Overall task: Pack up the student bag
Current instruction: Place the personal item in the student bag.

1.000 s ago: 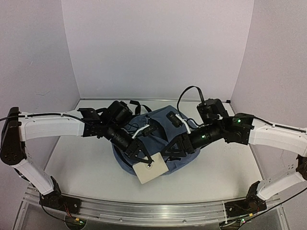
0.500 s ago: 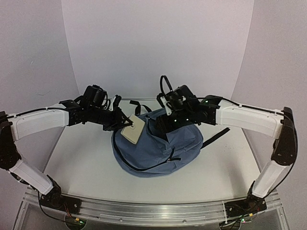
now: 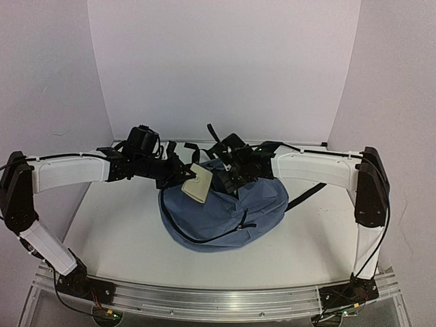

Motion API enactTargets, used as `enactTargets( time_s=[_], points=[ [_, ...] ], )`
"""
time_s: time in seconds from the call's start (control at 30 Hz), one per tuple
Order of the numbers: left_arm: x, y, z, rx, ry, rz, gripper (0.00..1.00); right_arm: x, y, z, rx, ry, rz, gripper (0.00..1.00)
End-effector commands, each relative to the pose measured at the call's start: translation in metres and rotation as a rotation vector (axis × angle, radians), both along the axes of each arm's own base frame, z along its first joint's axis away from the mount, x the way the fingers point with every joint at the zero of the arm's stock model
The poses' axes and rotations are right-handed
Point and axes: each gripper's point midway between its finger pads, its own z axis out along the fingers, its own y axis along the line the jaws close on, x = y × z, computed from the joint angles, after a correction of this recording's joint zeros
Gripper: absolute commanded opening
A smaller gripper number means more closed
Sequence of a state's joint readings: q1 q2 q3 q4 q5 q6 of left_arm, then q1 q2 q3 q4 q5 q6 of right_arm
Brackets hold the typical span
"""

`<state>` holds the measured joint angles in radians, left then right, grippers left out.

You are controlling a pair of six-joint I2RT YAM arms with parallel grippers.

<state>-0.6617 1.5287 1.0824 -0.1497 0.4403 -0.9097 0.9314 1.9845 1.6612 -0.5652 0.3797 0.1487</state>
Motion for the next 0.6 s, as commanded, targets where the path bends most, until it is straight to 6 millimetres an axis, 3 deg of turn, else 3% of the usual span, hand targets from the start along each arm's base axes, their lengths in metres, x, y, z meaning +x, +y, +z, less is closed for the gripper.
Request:
enactTargets(
  time_s=[0.0, 0.3, 0.57],
  points=[
    [0.007, -0.021, 0.012, -0.105, 0.010, -0.048, 0.00, 0.009, 0.004, 0.050, 0.113, -0.089, -0.055, 0.00],
    [0.013, -0.050, 0.016, -0.178, 0.029, -0.129, 0.00, -0.006, 0.026, 0.069, 0.295, -0.021, 0.000, 0.00],
    [0.035, -0.069, 0.021, -0.257, 0.008, -0.118, 0.00, -0.015, 0.029, 0.081, 0.388, 0.001, 0.013, 0.00]
  ],
)
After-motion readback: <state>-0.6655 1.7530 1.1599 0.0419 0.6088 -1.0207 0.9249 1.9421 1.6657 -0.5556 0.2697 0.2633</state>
